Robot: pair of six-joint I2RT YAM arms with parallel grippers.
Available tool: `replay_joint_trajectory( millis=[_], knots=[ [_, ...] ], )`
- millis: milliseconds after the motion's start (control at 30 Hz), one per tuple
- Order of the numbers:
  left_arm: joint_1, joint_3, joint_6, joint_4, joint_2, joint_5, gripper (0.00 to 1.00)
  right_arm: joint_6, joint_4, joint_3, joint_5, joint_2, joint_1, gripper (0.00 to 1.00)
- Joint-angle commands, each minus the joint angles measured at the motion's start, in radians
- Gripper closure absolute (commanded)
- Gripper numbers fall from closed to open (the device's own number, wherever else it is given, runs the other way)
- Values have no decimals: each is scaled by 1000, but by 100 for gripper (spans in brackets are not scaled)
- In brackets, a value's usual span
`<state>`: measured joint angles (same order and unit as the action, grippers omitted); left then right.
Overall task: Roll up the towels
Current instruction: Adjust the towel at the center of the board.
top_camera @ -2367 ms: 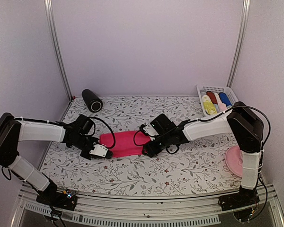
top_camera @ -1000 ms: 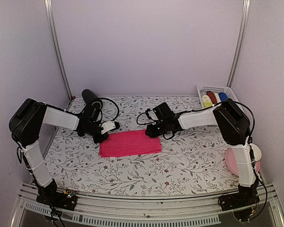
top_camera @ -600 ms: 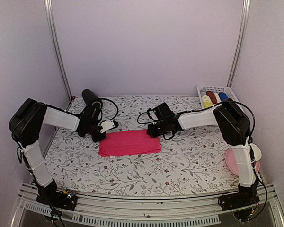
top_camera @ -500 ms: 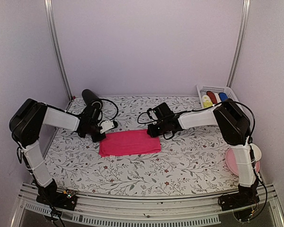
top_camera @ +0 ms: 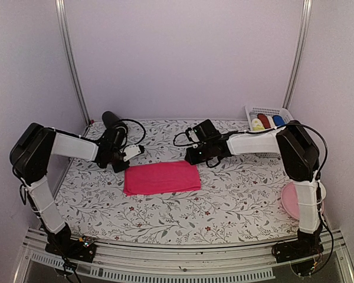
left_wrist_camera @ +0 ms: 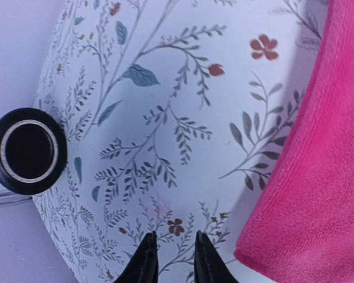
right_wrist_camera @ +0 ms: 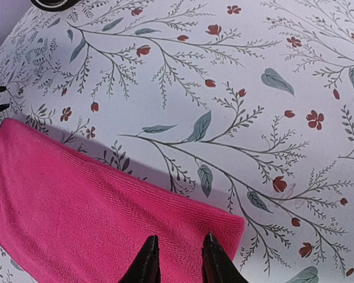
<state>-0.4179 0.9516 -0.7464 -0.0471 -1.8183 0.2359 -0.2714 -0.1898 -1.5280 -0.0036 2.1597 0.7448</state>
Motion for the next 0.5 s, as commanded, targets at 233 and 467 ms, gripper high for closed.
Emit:
replay_joint_trajectory(
  millis=[233,467],
  knots=[
    [-66,34,34,-89,114,-166,79,40,-30,-130,52,77,7,76],
    [-94,4,46,-108,31,-145,87,44,-59,-182,90,154,15,76]
  ],
)
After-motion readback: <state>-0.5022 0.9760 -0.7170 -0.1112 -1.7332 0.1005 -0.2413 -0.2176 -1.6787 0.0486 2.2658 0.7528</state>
